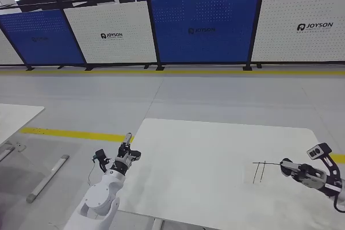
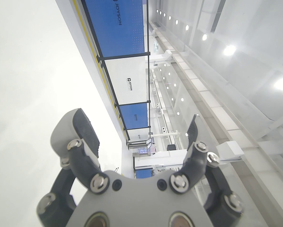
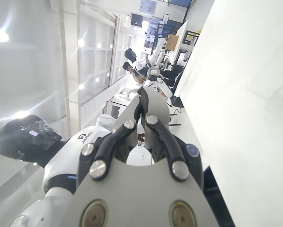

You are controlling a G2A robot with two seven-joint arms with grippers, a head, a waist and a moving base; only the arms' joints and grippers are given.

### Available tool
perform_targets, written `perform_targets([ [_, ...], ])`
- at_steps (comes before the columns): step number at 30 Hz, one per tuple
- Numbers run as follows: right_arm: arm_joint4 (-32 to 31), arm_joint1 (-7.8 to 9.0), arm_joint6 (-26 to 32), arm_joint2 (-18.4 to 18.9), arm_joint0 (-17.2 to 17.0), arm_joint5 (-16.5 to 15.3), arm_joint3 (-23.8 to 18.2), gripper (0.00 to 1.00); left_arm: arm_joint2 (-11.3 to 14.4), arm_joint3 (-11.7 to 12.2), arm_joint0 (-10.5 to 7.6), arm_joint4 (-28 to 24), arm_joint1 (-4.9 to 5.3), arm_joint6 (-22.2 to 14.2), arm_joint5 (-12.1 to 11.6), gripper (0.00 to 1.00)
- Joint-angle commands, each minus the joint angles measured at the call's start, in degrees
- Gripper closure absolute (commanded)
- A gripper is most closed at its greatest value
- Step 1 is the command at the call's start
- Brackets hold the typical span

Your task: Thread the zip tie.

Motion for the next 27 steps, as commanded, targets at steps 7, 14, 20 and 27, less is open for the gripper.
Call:
perform_targets([
  [7, -4.74, -1.4, -11.92, -4.15, -1.83, 1.07, -8.6, 1.0, 0.0, 0.0, 0.0, 0.0, 0.0, 0.0, 0.0, 0.0],
  [14, -4.74, -1.4, -11.92, -4.15, -1.83, 1.07, -8.6, 1.0, 0.0, 0.0, 0.0, 0.0, 0.0, 0.0, 0.0, 0.0],
  [20, -4.74, -1.4, -11.92, -4.15, -1.83, 1.07, -8.6, 1.0, 0.5, 0.09, -0.02, 3.02, 0.07, -0.97, -0.35, 0.0],
  [27, -4.74, -1.4, -11.92, -4.15, -1.83, 1.07, -8.6, 1.0, 1.98, -1.84, 0.64, 1.85, 0.79, -17.85, 7.01, 0.0],
])
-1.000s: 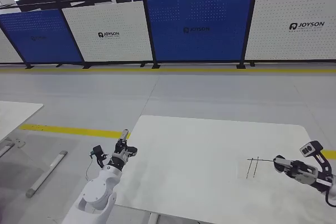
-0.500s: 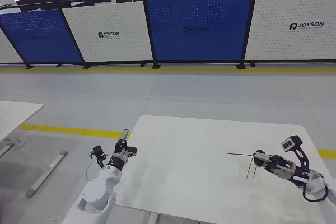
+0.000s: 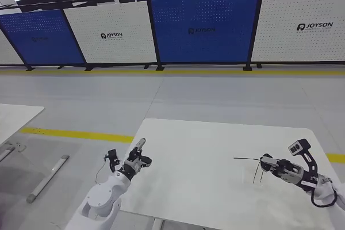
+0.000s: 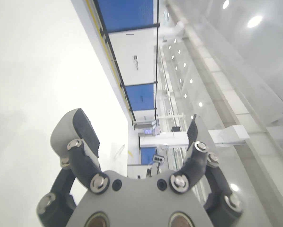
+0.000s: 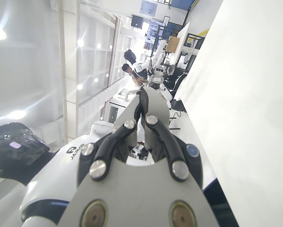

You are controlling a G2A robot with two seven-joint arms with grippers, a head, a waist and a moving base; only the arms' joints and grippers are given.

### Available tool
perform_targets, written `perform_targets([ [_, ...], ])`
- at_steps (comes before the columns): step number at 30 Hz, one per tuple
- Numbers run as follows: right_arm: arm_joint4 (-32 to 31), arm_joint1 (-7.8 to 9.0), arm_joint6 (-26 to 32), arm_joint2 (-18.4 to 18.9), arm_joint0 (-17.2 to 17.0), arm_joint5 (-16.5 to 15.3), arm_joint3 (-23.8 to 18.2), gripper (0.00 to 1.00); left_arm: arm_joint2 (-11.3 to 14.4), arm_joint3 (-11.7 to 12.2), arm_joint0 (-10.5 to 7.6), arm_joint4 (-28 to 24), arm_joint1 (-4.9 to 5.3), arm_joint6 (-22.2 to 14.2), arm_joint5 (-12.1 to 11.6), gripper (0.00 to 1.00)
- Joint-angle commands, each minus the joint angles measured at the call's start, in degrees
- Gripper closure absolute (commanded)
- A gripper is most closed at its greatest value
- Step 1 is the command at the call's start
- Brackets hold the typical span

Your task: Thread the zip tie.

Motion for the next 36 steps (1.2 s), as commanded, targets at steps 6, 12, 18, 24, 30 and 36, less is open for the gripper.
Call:
perform_targets([
  [6, 0.0, 0.0, 0.0, 0.0, 0.0, 0.0, 0.0, 1.0, 3.38, 0.76, -0.1, 2.85, 0.46, -11.39, 3.82, 0.0],
  [12, 0.0, 0.0, 0.0, 0.0, 0.0, 0.0, 0.0, 1.0, 4.15, 1.45, -0.5, 2.65, 0.41, -11.35, 4.31, 0.0],
  [18, -0.73, -0.11, -1.82, -0.09, -0.83, 0.25, -1.01, 1.0, 4.16, 1.34, -0.69, 2.52, 0.37, -10.79, 3.23, 0.0],
  [24, -6.9, -0.55, -5.43, -1.78, -2.82, -1.66, -3.37, 1.0, 5.66, -1.02, -0.17, 1.52, 0.23, -13.12, -4.5, 0.0],
  [30, -7.48, -1.28, -6.08, -3.47, -2.85, -0.71, -3.71, 1.0, 12.07, -1.8, -2.83, 4.18, -0.49, -11.46, -10.95, 0.0],
  [36, -6.74, -1.35, -5.75, -3.36, -2.76, -0.49, -3.53, 1.0, 13.23, -1.35, -3.56, 4.71, -0.64, -10.68, -10.94, 0.0],
])
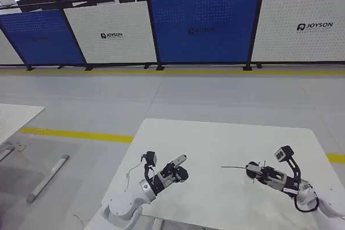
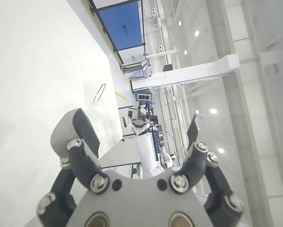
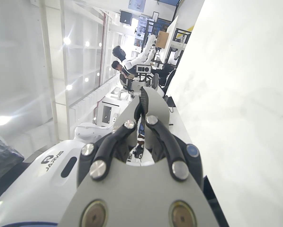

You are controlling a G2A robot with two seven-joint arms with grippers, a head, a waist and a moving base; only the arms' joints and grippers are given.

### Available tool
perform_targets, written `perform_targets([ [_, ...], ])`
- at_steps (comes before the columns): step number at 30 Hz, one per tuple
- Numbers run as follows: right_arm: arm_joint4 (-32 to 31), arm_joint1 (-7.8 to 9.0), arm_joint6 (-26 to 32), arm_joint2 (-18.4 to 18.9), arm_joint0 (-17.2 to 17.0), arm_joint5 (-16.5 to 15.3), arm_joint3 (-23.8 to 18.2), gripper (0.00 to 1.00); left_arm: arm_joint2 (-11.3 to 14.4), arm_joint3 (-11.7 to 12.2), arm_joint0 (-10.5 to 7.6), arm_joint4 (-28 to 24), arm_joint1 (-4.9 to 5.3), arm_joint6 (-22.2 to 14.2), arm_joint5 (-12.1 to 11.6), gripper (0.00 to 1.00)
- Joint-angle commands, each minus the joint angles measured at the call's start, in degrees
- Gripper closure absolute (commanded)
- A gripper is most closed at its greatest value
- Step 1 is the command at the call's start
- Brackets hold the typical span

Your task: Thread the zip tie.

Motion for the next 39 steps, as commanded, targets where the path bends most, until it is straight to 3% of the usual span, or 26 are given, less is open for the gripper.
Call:
perform_targets([
  [1, -0.03, 0.0, -0.01, 0.0, 0.0, -0.02, -0.01, 1.0, -0.03, -0.02, 0.02, -0.03, 0.01, -0.03, 0.0, 0.0],
  [8, 0.02, -0.04, -0.63, -0.02, -0.21, 0.09, -0.28, 1.0, -0.12, 0.0, -0.14, 0.66, 0.02, 0.49, -0.26, 0.0],
  [10, -0.21, -0.17, -1.33, -0.2, -0.69, 0.31, -1.12, 1.0, 0.33, -0.05, -0.16, 3.23, 0.06, 0.83, -1.84, 0.0],
  [13, -0.56, -0.54, -1.55, -0.97, -0.68, 0.06, -1.44, 1.0, 2.49, 0.21, -1.13, 6.26, -0.02, -0.49, -6.02, 0.0],
  [18, -0.48, -1.25, -1.14, -2.42, -0.11, -0.22, -1.49, 1.0, 9.15, 2.39, -5.58, 8.71, -0.81, -1.81, -9.29, 0.0],
  [21, -0.58, -1.53, -1.72, -2.54, 0.06, -0.41, -1.23, 1.0, 12.34, 4.92, -8.09, 10.03, -1.57, 2.53, -10.46, 0.0],
  [39, 0.65, -1.56, -1.99, -1.51, -0.54, -0.53, -1.52, 1.0, 13.02, 4.83, -8.41, 10.8, -1.68, 3.14, -10.61, 0.0],
])
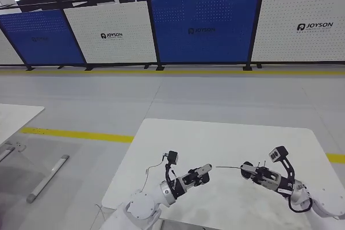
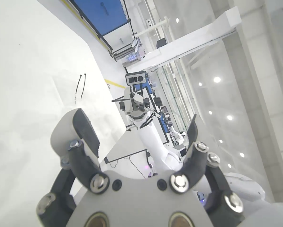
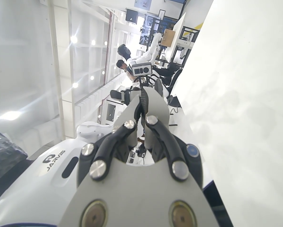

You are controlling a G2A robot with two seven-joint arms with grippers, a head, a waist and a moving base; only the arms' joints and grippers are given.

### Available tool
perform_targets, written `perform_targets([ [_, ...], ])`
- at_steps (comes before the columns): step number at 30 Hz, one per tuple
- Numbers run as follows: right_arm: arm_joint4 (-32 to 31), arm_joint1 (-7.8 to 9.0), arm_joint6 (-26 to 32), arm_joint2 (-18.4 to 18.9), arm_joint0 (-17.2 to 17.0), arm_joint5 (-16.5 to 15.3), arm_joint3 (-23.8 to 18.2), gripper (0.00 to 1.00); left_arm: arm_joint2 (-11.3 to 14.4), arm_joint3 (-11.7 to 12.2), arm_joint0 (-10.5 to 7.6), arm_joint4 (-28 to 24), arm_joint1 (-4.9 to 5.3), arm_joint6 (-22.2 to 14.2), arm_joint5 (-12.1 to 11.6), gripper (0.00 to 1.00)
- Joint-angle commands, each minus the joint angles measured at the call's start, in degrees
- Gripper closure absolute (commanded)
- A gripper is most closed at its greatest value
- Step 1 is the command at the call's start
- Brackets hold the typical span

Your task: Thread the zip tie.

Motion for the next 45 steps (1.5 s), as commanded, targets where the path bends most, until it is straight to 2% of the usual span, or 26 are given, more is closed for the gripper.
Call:
perform_targets([
  [1, -0.59, -0.09, -1.17, -0.1, -0.42, 0.47, -1.09, 1.0, 0.76, -0.32, -0.34, 2.19, -0.03, 0.12, 0.0, 0.0],
  [3, -1.79, -0.13, -2.18, -0.07, -0.64, 0.95, -1.78, 1.0, 2.18, -0.58, -0.78, 5.54, -0.11, 0.38, -0.22, 0.0],
  [6, -3.85, -0.23, -4.03, -0.2, -1.11, 1.78, -3.0, 1.0, 4.89, 0.23, -1.91, 5.02, -0.6, 0.93, -0.84, 0.0],
  [9, -4.93, -0.31, -5.23, -0.21, -1.69, 2.37, -4.07, 1.0, 7.79, 3.77, -4.46, 4.12, -1.37, 2.04, -2.05, 0.0],
  [10, -4.93, -0.31, -5.23, -0.21, -1.69, 2.37, -4.07, 1.0, 8.7, 5.31, -5.54, 4.0, -1.75, 3.74, -2.37, 0.0],
  [21, -4.93, -0.31, -5.23, -0.21, -1.69, 2.37, -4.07, 1.0, 8.69, 5.25, -5.57, 4.23, -1.77, 4.23, -2.21, 0.0],
  [23, -4.93, -0.31, -5.23, -0.21, -1.69, 2.37, -4.07, 1.0, 8.91, 5.06, -5.6, 4.62, -1.9, 6.0, -1.62, 0.0],
  [26, -4.93, -0.31, -5.23, -0.21, -1.69, 2.37, -4.07, 1.0, 9.38, 5.6, -6.51, 2.78, -2.44, 10.02, 0.68, 0.0],
  [30, -4.93, -0.31, -5.23, -0.21, -1.69, 2.37, -4.07, 1.0, 11.08, 7.46, -9.19, 0.29, -3.37, 12.56, 5.03, 0.0],
  [31, -4.93, -0.31, -5.23, -0.21, -1.69, 2.37, -4.07, 1.0, 11.6, 8.2, -10.15, -0.45, -3.67, 13.19, 6.91, 0.0],
  [37, -4.93, -0.31, -5.23, -0.21, -1.69, 2.37, -4.07, 1.0, 11.73, 8.29, -10.37, -0.55, -3.74, 13.37, 7.27, 0.0],
  [41, -9.38, -0.39, -7.92, -0.61, -1.95, 3.67, -5.18, 1.0, 11.73, 8.29, -10.37, -0.55, -3.74, 13.37, 7.27, 0.0],
  [45, -10.95, -0.69, -9.47, -1.18, -1.95, 4.37, -6.24, 1.0, 11.73, 8.29, -10.37, -0.55, -3.74, 13.37, 7.27, 0.0],
])
